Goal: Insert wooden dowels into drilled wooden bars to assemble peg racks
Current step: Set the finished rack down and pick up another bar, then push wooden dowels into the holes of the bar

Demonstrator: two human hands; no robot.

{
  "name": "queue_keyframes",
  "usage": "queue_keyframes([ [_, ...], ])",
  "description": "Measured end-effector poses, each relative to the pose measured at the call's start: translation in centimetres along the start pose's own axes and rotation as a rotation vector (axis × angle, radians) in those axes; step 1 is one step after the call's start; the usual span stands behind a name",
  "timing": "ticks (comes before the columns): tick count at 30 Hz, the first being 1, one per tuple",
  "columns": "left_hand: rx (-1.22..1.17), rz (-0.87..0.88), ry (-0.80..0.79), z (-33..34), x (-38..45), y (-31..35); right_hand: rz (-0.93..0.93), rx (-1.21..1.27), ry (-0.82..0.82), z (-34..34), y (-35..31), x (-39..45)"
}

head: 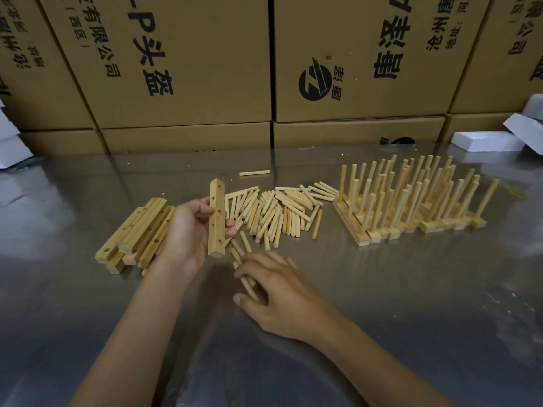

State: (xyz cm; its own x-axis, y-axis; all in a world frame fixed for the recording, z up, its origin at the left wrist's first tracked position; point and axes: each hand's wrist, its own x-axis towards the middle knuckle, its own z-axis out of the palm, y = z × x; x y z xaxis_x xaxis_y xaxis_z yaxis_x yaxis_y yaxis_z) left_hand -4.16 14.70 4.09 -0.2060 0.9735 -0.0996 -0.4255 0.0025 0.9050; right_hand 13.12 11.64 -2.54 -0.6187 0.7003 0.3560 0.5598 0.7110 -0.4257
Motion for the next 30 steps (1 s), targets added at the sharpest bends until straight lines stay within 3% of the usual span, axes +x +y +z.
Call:
queue_keyframes([
  [8,0.034,-0.049,0.019,0.4,0.2,-1.2,0.167,-0.007,0.083,-0.9,1.1,-0.3],
  [11,0.068,-0.085,-0.002,0.7,0.1,-1.6,0.215,-0.038,0.203,-1.7,1.3,-0.2],
  [15,0.131,-0.124,-0.053,1.1,-0.1,-2.3,0.459,0.442,0.445,-4.5,1.7,0.1],
  [19,0.194,-0.164,-0.158,2.5,-0.7,-3.3,0.592,0.987,0.409,-6.4,2.3,0.0],
  [22,0.231,-0.186,-0.241,3.4,-1.4,-4.0,0.6,1.164,0.419,-6.9,2.7,-0.1],
  [24,0.228,-0.193,-0.28,3.7,-1.6,-4.2,0.618,1.143,0.412,-7.1,3.0,-0.1],
  [30,0.177,-0.185,-0.37,3.6,-1.9,-3.8,0.52,0.622,0.418,-6.8,3.7,-0.3],
])
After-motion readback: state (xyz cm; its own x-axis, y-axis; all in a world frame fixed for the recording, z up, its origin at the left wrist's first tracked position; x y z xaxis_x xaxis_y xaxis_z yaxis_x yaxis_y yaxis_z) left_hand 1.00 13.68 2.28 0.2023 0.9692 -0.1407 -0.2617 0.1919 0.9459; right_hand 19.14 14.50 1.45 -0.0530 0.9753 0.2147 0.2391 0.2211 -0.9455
